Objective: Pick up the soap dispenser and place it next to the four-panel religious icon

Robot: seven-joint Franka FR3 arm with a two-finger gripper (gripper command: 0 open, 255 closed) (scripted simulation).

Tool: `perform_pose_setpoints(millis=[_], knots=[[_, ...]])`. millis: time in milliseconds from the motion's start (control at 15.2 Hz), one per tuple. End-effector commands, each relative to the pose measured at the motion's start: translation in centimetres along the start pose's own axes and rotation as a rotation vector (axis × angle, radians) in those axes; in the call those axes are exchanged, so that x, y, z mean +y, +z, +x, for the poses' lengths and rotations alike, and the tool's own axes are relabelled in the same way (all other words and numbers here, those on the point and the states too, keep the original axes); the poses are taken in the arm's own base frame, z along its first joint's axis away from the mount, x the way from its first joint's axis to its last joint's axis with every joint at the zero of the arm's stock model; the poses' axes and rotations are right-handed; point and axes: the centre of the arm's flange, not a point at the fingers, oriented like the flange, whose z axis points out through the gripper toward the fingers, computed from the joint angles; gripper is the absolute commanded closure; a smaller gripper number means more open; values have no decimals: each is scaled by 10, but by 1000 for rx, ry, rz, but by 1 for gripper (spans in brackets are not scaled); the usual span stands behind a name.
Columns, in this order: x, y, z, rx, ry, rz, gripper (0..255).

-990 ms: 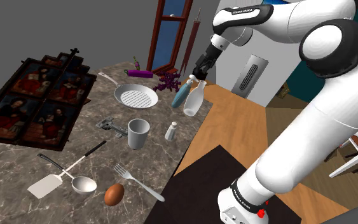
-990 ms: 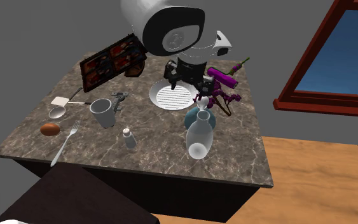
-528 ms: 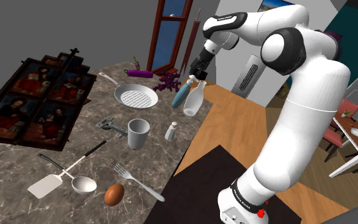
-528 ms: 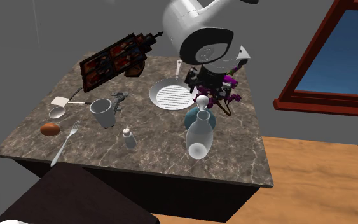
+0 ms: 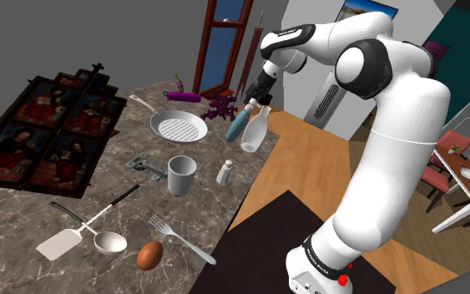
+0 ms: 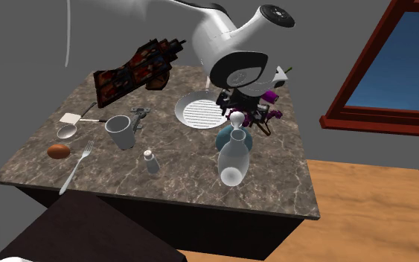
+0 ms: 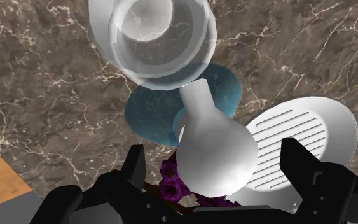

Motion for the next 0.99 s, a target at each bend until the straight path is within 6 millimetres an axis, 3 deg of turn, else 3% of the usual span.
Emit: perform_pose_setpoints(millis=[0, 330, 396, 924], knots=[[-1, 2, 0, 0, 0, 0, 0], [-1, 2, 0, 0, 0, 0, 0], [-1, 2, 0, 0, 0, 0, 255], [-1, 2, 0, 0, 0, 0, 255]])
